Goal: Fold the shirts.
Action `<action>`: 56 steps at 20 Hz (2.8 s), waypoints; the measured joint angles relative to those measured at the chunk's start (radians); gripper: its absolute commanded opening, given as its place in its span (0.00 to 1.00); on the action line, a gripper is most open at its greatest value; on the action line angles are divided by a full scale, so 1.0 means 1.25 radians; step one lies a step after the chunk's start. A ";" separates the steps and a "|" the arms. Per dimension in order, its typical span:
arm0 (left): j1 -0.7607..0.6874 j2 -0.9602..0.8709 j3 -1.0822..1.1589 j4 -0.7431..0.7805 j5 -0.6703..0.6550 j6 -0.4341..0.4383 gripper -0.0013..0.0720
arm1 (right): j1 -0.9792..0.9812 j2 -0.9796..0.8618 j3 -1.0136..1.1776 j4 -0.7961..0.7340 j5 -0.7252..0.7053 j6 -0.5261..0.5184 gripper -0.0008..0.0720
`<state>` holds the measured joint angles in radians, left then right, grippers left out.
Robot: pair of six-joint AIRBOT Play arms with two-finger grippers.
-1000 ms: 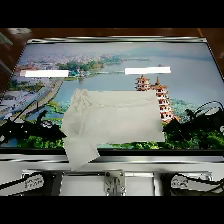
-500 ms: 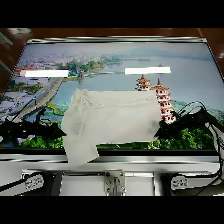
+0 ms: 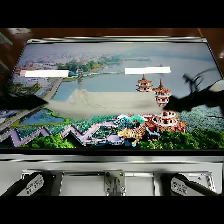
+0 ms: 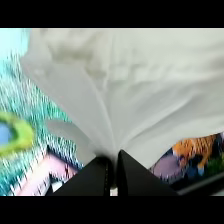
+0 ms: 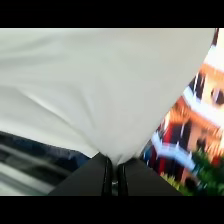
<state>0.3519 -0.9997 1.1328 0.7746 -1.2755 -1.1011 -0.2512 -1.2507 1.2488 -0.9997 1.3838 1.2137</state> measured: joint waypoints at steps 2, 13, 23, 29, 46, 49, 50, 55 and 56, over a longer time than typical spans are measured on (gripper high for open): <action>0.000 0.064 0.178 -0.004 0.053 -0.012 0.08 | 0.002 0.101 0.143 -0.010 -0.065 -0.028 0.10; 0.000 0.306 0.693 0.216 0.175 -0.177 0.08 | 0.002 0.477 0.506 -0.270 -0.292 0.106 0.10; 0.000 0.334 0.679 0.326 -0.094 -0.208 0.08 | 0.002 0.468 0.515 -0.426 0.111 0.187 0.10; -0.001 0.320 0.348 0.331 -0.200 -0.209 0.08 | 0.003 0.338 0.275 -0.420 0.254 0.209 0.10; -0.217 -0.391 0.091 0.247 0.533 -0.198 0.08 | 0.188 -0.252 -0.019 -0.241 -0.917 0.214 0.10; -0.233 -0.455 0.102 0.243 0.548 -0.198 0.08 | 0.192 -0.291 -0.019 -0.235 -0.915 0.218 0.10; -0.236 -0.468 0.105 0.246 0.538 -0.197 0.08 | 0.193 -0.297 -0.019 -0.235 -0.904 0.219 0.10; -0.216 -0.488 0.129 0.276 0.337 -0.197 0.08 | 0.179 -0.285 -0.019 -0.247 -0.773 0.219 0.10; -0.213 -0.490 0.130 0.280 0.281 -0.197 0.08 | 0.172 -0.283 -0.019 -0.248 -0.729 0.220 0.10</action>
<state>0.0860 -1.6119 1.2949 1.1244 -0.9245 -1.3479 -0.0368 -1.6039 1.2247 -1.3094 0.4725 1.4883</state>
